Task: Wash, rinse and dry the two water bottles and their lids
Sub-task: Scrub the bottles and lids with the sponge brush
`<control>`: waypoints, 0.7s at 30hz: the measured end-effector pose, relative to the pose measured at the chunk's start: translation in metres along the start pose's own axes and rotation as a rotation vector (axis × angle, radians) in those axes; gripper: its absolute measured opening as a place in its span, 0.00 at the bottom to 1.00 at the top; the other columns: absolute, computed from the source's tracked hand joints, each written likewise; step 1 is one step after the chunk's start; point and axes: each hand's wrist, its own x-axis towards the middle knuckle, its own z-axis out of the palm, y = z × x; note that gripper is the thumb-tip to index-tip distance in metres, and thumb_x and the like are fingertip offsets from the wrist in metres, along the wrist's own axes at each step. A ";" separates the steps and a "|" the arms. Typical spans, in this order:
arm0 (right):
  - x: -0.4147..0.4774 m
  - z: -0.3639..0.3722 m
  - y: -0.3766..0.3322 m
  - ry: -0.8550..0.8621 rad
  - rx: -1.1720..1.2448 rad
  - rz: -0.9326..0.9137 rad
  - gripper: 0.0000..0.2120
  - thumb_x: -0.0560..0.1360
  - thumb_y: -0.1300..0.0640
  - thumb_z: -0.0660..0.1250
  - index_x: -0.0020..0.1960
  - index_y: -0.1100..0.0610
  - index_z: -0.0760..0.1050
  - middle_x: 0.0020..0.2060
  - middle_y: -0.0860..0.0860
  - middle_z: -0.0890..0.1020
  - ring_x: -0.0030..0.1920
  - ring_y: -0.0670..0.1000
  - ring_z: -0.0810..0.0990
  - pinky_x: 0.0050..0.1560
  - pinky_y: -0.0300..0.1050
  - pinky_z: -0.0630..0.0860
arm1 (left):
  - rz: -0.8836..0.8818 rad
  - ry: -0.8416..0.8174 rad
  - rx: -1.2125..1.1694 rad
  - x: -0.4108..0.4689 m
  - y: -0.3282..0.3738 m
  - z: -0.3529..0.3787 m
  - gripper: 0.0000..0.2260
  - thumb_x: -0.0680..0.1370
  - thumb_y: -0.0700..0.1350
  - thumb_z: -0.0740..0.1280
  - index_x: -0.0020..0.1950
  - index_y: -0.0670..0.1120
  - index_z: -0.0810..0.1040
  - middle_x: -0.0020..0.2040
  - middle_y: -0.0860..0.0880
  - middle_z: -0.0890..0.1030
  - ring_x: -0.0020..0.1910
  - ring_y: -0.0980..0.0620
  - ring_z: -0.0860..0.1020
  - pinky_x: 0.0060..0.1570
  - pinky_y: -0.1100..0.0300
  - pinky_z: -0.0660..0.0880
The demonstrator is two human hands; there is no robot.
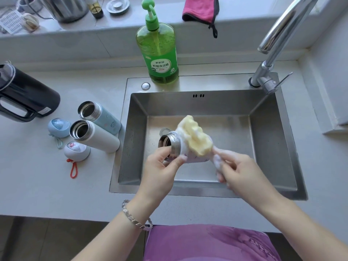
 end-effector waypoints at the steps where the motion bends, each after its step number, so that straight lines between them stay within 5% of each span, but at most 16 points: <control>1: 0.001 0.000 0.000 0.006 -0.008 0.002 0.15 0.78 0.60 0.60 0.59 0.44 0.74 0.25 0.47 0.69 0.22 0.42 0.66 0.26 0.30 0.62 | 0.002 -0.013 -0.001 -0.001 0.001 0.001 0.01 0.73 0.33 0.69 0.42 0.36 0.80 0.35 0.49 0.76 0.33 0.64 0.73 0.37 0.74 0.69; 5: 0.008 -0.003 0.008 0.106 -0.132 0.028 0.14 0.78 0.60 0.61 0.62 0.51 0.77 0.25 0.50 0.68 0.25 0.45 0.62 0.28 0.36 0.62 | 0.051 -0.055 0.024 -0.001 0.001 -0.003 0.02 0.73 0.33 0.69 0.43 0.37 0.80 0.41 0.43 0.78 0.38 0.63 0.75 0.40 0.73 0.71; 9: 0.003 0.004 -0.002 0.051 -0.091 -0.046 0.13 0.78 0.60 0.61 0.55 0.45 0.78 0.25 0.50 0.68 0.26 0.45 0.62 0.28 0.37 0.61 | 0.053 -0.045 0.021 -0.001 -0.001 -0.007 0.03 0.73 0.33 0.69 0.42 0.32 0.79 0.39 0.38 0.76 0.34 0.61 0.73 0.38 0.73 0.70; 12: 0.011 -0.003 0.004 0.106 -0.095 0.030 0.13 0.78 0.60 0.60 0.60 0.50 0.78 0.24 0.48 0.69 0.24 0.45 0.62 0.27 0.35 0.61 | 0.109 -0.038 0.028 0.001 -0.006 -0.012 0.10 0.71 0.39 0.71 0.40 0.32 0.77 0.40 0.37 0.76 0.40 0.49 0.75 0.41 0.63 0.76; 15: -0.001 0.007 -0.017 0.005 -0.087 -0.113 0.13 0.77 0.60 0.61 0.49 0.43 0.78 0.24 0.46 0.67 0.27 0.46 0.62 0.29 0.39 0.61 | 0.124 -0.050 -0.014 0.002 -0.011 -0.012 0.12 0.69 0.43 0.70 0.40 0.32 0.77 0.39 0.42 0.76 0.44 0.42 0.75 0.43 0.58 0.76; 17: 0.006 0.000 -0.016 0.022 -0.139 -0.092 0.14 0.77 0.60 0.61 0.50 0.41 0.78 0.24 0.47 0.68 0.28 0.46 0.63 0.30 0.37 0.62 | 0.147 -0.074 -0.021 0.001 -0.012 -0.014 0.14 0.68 0.45 0.71 0.40 0.33 0.78 0.40 0.44 0.76 0.45 0.42 0.76 0.45 0.56 0.77; 21: 0.016 -0.009 -0.016 -0.007 -0.206 -0.016 0.13 0.78 0.60 0.60 0.59 0.51 0.78 0.21 0.40 0.73 0.25 0.42 0.68 0.29 0.31 0.64 | 0.304 -0.188 0.148 0.000 -0.015 -0.020 0.15 0.70 0.49 0.68 0.37 0.36 0.77 0.38 0.48 0.76 0.45 0.52 0.74 0.45 0.61 0.72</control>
